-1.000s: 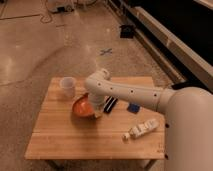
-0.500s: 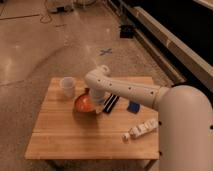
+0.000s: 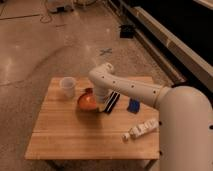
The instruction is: Drag the ceramic bowl in a circle
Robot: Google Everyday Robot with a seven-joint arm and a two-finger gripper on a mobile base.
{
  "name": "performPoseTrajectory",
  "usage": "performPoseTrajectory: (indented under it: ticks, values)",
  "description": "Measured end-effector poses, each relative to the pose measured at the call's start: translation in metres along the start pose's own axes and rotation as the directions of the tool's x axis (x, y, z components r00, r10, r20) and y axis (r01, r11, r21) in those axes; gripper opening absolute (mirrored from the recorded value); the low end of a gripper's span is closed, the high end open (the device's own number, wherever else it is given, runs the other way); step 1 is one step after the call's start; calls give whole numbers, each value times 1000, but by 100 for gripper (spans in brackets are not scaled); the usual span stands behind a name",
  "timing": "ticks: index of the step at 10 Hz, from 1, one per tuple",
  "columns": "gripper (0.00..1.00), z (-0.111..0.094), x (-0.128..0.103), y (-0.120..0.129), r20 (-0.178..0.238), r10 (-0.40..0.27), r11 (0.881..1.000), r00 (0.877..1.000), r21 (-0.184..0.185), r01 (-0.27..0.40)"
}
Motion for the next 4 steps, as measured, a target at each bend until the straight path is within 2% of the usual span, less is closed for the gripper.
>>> performPoseTrajectory:
  ticks: [4]
  values:
    - [2,15,-42,72,47,10,1000,999,-27,-8]
